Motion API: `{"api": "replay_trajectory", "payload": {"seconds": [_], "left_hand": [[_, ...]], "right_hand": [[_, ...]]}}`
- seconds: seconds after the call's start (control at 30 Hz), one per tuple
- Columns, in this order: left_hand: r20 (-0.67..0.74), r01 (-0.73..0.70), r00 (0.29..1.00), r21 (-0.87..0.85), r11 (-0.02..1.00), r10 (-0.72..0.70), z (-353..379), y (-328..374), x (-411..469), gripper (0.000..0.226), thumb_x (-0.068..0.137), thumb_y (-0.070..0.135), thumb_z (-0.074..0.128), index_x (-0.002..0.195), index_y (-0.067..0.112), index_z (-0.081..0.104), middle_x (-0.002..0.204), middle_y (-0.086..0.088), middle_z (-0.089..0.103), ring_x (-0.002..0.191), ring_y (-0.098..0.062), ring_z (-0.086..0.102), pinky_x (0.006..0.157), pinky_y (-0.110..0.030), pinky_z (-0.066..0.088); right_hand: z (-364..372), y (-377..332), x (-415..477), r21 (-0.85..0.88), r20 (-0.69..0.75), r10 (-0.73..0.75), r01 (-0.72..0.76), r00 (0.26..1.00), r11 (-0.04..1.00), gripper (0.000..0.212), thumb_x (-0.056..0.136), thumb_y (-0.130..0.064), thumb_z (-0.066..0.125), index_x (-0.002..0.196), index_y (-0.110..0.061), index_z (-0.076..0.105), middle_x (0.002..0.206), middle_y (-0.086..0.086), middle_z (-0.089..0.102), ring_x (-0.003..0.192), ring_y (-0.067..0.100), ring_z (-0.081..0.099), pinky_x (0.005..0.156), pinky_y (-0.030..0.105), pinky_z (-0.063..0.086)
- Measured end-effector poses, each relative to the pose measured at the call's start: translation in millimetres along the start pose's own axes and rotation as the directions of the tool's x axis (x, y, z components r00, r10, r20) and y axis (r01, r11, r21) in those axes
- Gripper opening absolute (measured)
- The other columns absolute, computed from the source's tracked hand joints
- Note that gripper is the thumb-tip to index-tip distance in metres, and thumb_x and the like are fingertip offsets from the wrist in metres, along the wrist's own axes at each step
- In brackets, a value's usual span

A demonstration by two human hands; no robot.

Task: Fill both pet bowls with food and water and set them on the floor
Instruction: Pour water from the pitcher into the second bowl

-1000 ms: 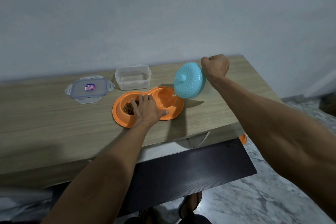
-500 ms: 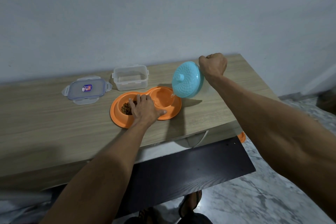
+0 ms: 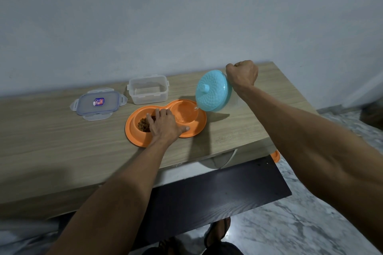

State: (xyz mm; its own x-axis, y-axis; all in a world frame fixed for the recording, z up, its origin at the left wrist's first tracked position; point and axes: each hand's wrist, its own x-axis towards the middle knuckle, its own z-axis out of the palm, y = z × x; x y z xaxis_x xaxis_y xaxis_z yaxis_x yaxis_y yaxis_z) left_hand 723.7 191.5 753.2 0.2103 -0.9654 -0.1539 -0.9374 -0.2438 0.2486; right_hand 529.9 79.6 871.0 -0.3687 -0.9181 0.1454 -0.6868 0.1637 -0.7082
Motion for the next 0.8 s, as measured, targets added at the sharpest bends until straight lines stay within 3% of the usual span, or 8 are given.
{"api": "replay_trajectory", "payload": {"seconds": [0.47,0.67,0.8], "left_hand": [[0.003,-0.002,1.000,0.004,1.000,0.002,2.3,-1.1,2.1,0.097,0.073,0.071,0.064,0.142,0.008,0.042,0.147,-0.010,0.043,0.143,-0.029,0.028,0.118,-0.061,0.012],[0.012,-0.005,1.000,-0.002,1.000,0.005,-1.3,0.5,-1.0,0.096,0.074,0.070,0.064,0.143,0.007,0.041,0.148,-0.009,0.042,0.145,-0.029,0.025,0.117,-0.061,0.010],[0.016,-0.003,1.000,0.003,1.000,0.003,-4.0,2.5,-3.1,0.094,0.076,0.068,0.064,0.143,0.008,0.040,0.149,-0.008,0.042,0.145,-0.028,0.024,0.117,-0.061,0.010]], "right_hand": [[1.4,5.2,7.6,0.050,0.000,0.041,-0.041,0.999,0.998,0.037,0.074,-0.014,0.055,0.044,-0.013,0.034,0.045,0.000,0.026,0.047,0.016,0.023,0.057,0.029,0.032],[1.1,15.6,13.4,0.231,0.003,0.192,-0.187,0.981,0.955,0.035,0.077,-0.016,0.059,0.048,-0.011,0.040,0.050,-0.001,0.038,0.053,0.019,0.036,0.061,0.030,0.038],[4.9,20.5,21.5,0.338,0.029,0.295,-0.287,0.955,0.897,0.027,0.074,-0.013,0.059,0.053,-0.011,0.042,0.054,-0.002,0.040,0.053,0.017,0.036,0.059,0.030,0.037]]}}
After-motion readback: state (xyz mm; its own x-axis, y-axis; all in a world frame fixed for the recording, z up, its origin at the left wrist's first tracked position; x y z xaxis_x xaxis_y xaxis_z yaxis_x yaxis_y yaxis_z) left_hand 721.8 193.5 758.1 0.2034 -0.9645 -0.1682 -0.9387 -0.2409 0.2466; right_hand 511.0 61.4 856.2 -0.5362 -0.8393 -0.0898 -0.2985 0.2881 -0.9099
